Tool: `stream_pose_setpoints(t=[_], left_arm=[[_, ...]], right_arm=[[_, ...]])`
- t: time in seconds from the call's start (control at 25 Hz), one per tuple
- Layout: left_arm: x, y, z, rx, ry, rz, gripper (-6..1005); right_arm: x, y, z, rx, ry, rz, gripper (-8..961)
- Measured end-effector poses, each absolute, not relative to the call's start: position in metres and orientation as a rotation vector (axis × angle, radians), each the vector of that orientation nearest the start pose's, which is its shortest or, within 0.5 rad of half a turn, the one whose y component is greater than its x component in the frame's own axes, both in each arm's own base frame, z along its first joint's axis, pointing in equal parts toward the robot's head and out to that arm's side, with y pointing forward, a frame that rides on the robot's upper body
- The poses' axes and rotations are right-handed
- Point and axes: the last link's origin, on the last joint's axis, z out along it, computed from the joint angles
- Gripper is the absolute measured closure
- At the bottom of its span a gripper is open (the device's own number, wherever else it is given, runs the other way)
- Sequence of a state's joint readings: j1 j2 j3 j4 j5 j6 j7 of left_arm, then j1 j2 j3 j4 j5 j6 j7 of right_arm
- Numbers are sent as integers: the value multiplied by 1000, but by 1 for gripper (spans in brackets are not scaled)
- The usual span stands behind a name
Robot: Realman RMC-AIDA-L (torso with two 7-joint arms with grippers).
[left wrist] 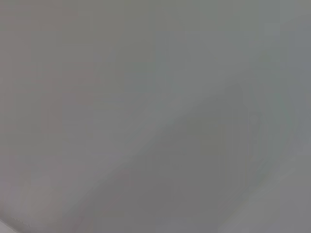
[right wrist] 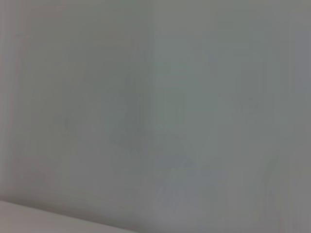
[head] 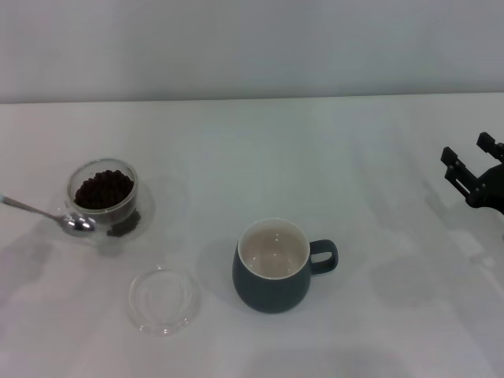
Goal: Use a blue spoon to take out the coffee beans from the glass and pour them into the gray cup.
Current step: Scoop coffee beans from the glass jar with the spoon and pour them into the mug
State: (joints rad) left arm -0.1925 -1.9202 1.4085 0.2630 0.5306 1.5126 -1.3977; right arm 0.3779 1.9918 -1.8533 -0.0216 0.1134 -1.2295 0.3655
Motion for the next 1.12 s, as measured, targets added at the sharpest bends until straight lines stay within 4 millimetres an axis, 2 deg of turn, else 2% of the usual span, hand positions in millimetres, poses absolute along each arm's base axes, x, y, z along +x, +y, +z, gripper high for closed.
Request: stream_pose_setpoints(t=[0.36, 0.56, 0.64, 1.12], left_arm=[[-354, 281, 98, -1809, -1091, -1373, 867], [-353, 296, 100, -1862, -1081, -1293, 867], [-354, 305, 100, -1897, -1084, -1209, 867], [-347, 333, 103, -1954, -1064, -1093, 866]], right_arm=[[368, 302, 4, -1821, 533, 605, 289], [367, 302, 3, -1820, 531, 606, 289], [367, 303, 3, -1818, 530, 605, 289], [366, 307, 0, -1814, 540, 587, 289]])
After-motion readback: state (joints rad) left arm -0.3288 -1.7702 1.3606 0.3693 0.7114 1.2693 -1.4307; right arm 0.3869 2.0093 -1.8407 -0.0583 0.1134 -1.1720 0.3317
